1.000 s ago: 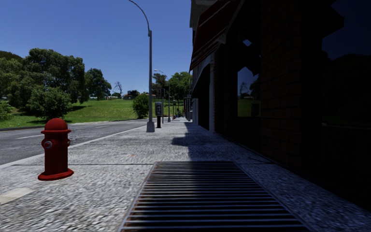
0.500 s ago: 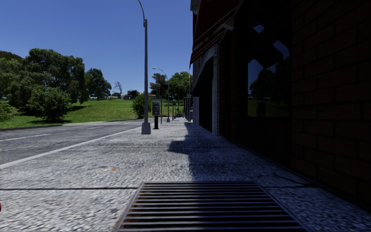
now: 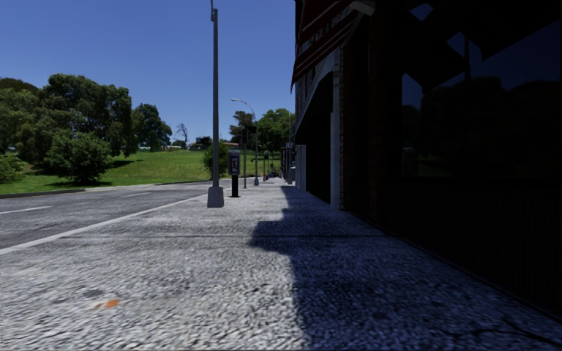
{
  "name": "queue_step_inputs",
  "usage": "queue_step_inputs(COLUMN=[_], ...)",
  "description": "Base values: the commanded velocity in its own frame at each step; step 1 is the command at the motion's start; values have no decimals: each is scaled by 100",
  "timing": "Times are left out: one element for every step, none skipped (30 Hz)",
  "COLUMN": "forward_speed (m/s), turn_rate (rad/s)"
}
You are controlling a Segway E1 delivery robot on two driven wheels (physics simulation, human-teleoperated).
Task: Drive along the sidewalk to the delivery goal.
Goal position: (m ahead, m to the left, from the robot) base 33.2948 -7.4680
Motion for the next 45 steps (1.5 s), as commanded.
queue_step_inputs(forward_speed=[200, 200, 200, 200, 200, 200, 200, 200, 200, 200, 200, 200, 200, 200, 200, 200, 200, 200, 200, 200, 200, 200, 200, 200, 200, 200, 200, 200, 200, 200, 200, 200, 200, 200, 200, 200, 200, 200, 200, 200, 200, 200, 200, 200, 200], turn_rate=[0, 0, 0, 0, 0, 0, 0, 0, 0, 0, 0, 0, 0, 0, 0, 0, 0, 0, 0, 0, 0, 0, 0, 0, 0, 0, 0, 0, 0, 0, 0, 0, 0, 0, 0, 0, 0, 0, 0, 0, 0, 0, 0, 0, 0])
